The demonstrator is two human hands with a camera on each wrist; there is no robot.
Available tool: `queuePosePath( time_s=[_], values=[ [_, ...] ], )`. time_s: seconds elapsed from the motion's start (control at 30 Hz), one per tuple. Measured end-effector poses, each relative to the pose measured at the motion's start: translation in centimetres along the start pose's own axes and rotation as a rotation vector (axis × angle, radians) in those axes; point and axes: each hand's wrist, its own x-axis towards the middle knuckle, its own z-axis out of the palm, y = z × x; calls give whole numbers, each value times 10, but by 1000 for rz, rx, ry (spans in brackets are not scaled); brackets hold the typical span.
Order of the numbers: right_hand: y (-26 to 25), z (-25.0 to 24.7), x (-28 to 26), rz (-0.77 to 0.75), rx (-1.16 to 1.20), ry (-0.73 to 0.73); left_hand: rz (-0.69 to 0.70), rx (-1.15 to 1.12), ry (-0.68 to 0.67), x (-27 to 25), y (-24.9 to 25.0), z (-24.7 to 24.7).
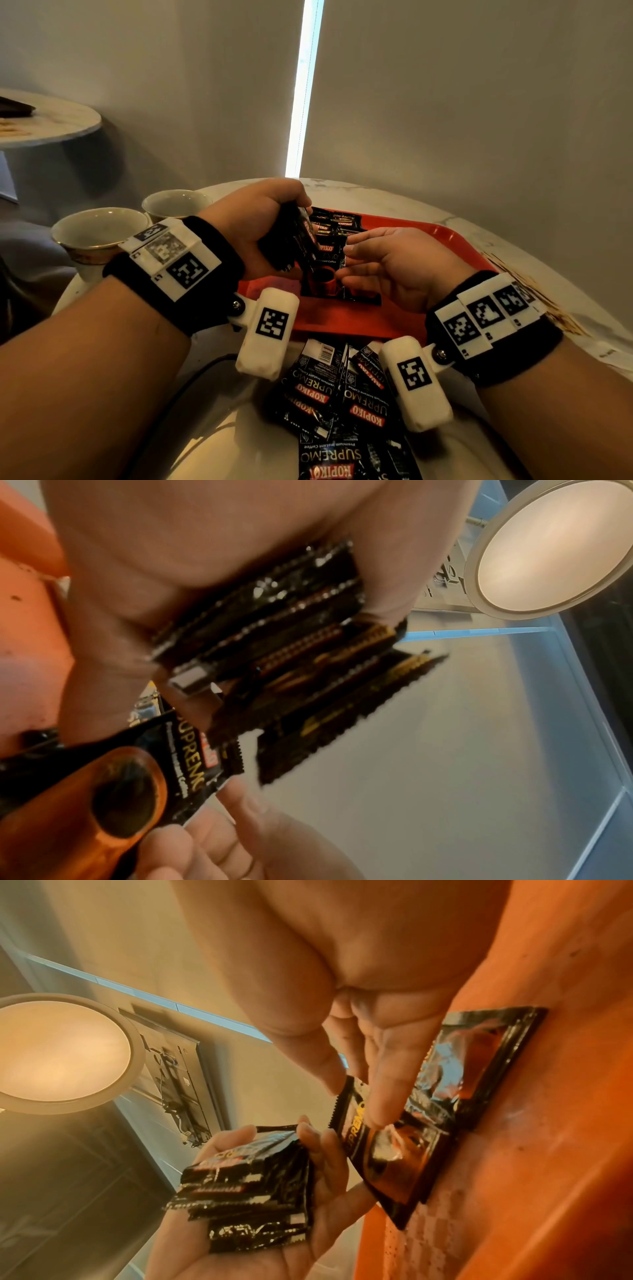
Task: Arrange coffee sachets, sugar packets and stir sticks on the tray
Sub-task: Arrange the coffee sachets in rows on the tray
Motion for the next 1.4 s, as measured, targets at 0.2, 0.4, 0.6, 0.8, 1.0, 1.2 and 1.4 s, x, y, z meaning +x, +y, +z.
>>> queuePosePath(
  time_s=[0.2,0.4,0.6,0.8,1.0,1.2,1.4],
  values=[
    [4,5,0,31,-54,-25,-2,57,43,1,-1,-4],
    [5,7,1,58,-56,-24,-30,61,56,0,-1,-1],
    [3,5,2,43,-70,-8,-36,55,48,0,-3,2],
    [-2,0,0,27,-47,-39,-20,45,50,3,-3,-2],
    [-15,-8,-4,-63,-20,-82,105,-79,20,5,0,-5],
    [-33,-21,-14,-299,-47,-144,208,-178,-65,9,-3,0],
    [-29,-22,-20,-463,-282,-201,204,-212,-115,8,-7,7]
  ],
)
